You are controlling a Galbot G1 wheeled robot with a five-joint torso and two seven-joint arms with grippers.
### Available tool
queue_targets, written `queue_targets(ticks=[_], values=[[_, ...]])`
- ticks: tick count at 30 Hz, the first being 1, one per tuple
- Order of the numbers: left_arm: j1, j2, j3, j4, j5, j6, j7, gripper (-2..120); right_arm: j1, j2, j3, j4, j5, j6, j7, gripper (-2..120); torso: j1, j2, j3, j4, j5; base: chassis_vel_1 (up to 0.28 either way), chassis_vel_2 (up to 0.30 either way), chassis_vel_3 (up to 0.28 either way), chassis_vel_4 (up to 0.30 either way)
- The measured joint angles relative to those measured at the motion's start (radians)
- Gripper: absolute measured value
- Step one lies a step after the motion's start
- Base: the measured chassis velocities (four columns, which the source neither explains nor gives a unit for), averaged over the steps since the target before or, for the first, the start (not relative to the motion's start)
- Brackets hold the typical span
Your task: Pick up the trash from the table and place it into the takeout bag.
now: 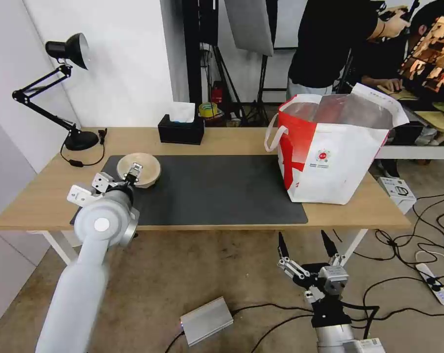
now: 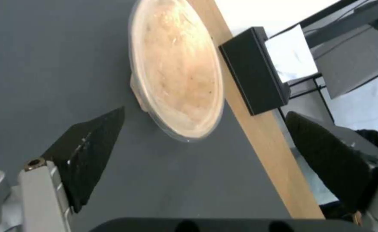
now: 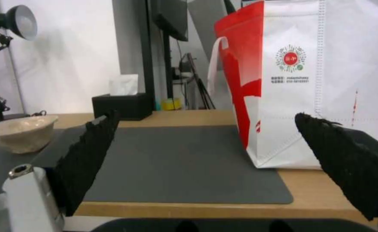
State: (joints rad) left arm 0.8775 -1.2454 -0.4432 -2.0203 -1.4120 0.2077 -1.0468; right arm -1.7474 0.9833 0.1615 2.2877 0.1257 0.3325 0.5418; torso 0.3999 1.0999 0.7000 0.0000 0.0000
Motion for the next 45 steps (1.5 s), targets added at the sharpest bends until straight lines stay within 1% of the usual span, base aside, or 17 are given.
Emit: queue_targets(ticks=[6,7,11,21,31,37,45], values=[[-0.023,-0.011,0.010,0.019,-0.005,0.005,-0.010,100,0.000,0.000,0.000,0.000,0.000,0.000,0.000,100,0.000,0.000,0.000,0.0000,0.0000,0.000,0.000,0.000,0.000],[-0.035,-0.012,0.015,0.034,-0.009,0.005,-0.025,100,0.000,0.000,0.000,0.000,0.000,0.000,0.000,100,0.000,0.000,0.000,0.0000,0.0000,0.000,0.000,0.000,0.000],[-0.060,-0.010,0.020,0.059,-0.020,0.003,-0.042,100,0.000,0.000,0.000,0.000,0.000,0.000,0.000,100,0.000,0.000,0.000,0.0000,0.0000,0.000,0.000,0.000,0.000],[-0.114,-0.014,0.029,0.106,-0.028,-0.009,-0.053,100,0.000,0.000,0.000,0.000,0.000,0.000,0.000,100,0.000,0.000,0.000,-0.0001,0.0000,0.000,0.000,0.000,0.000],[-0.142,-0.017,0.035,0.151,-0.030,-0.013,-0.052,100,0.000,0.000,0.000,0.000,0.000,0.000,0.000,100,0.000,0.000,0.000,0.0000,0.0000,0.000,0.000,0.000,0.000],[-0.151,-0.016,0.036,0.160,-0.030,-0.015,-0.054,100,0.000,0.000,0.000,0.000,0.000,0.000,0.000,100,0.000,0.000,0.000,0.0000,0.0000,0.000,0.000,0.000,0.000],[-0.144,-0.012,0.024,0.162,-0.027,-0.025,-0.077,100,0.000,0.000,0.000,0.000,0.000,0.000,0.000,100,0.000,0.000,0.000,0.0000,0.0000,0.000,0.000,0.000,0.000]])
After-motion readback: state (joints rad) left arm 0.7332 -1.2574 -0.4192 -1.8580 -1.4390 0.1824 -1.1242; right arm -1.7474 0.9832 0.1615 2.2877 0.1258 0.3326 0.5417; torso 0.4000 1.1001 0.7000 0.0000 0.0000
